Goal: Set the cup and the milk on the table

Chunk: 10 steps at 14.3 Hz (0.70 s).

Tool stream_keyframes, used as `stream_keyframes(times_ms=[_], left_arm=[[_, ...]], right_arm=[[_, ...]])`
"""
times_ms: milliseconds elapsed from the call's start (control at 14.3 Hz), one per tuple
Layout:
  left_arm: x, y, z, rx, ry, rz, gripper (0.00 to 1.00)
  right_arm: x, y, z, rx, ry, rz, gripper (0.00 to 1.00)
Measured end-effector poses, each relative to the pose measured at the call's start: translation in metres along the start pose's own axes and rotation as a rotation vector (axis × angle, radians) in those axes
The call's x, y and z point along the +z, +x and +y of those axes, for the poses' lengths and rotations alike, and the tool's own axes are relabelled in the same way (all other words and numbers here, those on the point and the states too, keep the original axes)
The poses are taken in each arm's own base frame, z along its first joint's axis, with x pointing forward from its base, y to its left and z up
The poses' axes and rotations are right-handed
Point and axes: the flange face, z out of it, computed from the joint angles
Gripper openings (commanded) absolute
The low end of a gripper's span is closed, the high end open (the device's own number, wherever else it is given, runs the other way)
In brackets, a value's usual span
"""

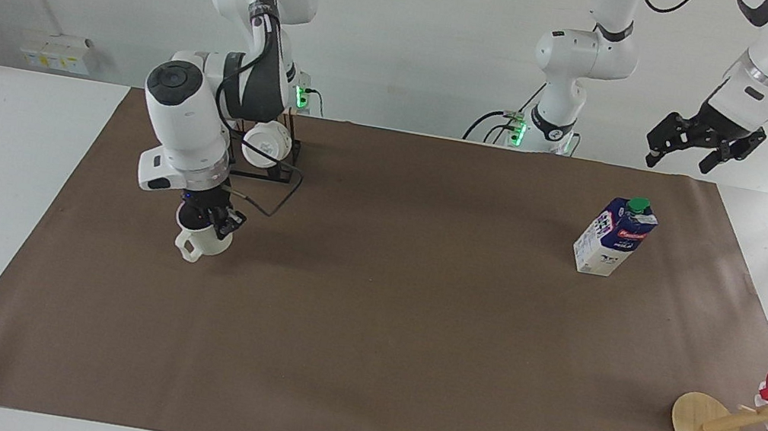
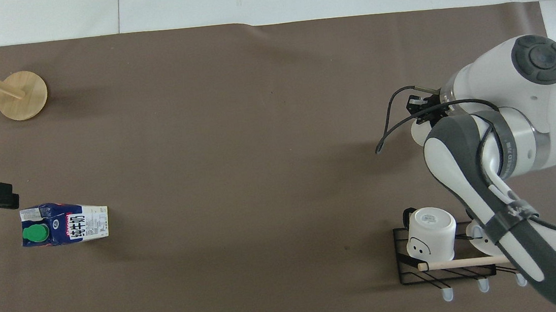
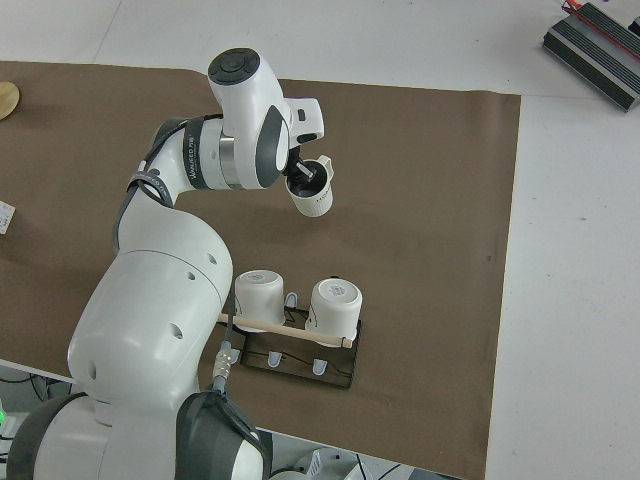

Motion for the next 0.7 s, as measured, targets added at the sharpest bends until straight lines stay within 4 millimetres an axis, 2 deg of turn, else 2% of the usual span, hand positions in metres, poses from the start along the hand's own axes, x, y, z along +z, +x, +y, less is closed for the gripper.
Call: stream_keyframes(times_ms=[420,700], left_arm=[[0.000,0.000,-0.002,-0.004,-0.001,-0.002,1.00],[0.000,0.000,-0.002,-0.004,-0.001,-0.003,1.00]], right_arm=[[-0.009,-0.052,-0.072,0.176,0.058,-0.033,0.00],[-0.008,-0.107,-0.129,0.254,0.064,-0.042,0.00]])
